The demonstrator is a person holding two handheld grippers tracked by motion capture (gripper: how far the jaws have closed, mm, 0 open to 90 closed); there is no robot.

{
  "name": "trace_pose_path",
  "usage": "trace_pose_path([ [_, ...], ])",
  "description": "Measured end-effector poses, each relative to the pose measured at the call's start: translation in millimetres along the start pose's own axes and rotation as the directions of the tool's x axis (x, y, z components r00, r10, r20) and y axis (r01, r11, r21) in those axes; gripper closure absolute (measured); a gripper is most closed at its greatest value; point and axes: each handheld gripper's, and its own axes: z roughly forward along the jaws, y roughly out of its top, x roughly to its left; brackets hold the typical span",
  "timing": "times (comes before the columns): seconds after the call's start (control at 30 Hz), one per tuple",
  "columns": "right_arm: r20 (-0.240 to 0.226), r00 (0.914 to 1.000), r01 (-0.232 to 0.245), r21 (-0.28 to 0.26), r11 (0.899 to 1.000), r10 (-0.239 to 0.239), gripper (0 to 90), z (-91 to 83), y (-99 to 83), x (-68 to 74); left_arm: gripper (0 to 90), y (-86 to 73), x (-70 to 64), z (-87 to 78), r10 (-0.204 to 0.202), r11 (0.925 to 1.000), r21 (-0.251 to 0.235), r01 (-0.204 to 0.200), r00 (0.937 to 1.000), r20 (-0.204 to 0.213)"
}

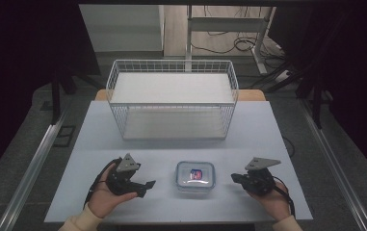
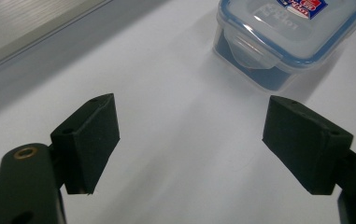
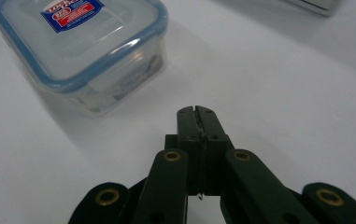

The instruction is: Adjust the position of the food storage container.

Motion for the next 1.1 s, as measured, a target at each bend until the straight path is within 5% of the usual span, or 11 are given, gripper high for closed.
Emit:
trace_pose_path([
  [0.17,-0.013,0.9974,0.072,0.058,0.996,-0.071,89.5,21.0,15.8,11.8,18.7,-2.6,1.3,0.3,-0.017,0.9999,0.000,0.017,0.9998,0.012],
  [0.37,-0.031,0.9943,0.104,0.092,0.990,-0.102,89.5,38.1,24.8,18.7,19.0,-5.7,6.2,1.3,-0.044,0.9990,-0.002,0.044,0.9989,0.016],
  [1.1,-0.092,0.9810,0.178,0.074,0.981,-0.171,89.5,70.9,53.3,52.3,19.4,-6.8,14.6,-2.4,-0.064,0.9978,-0.016,0.064,0.9979,0.006],
])
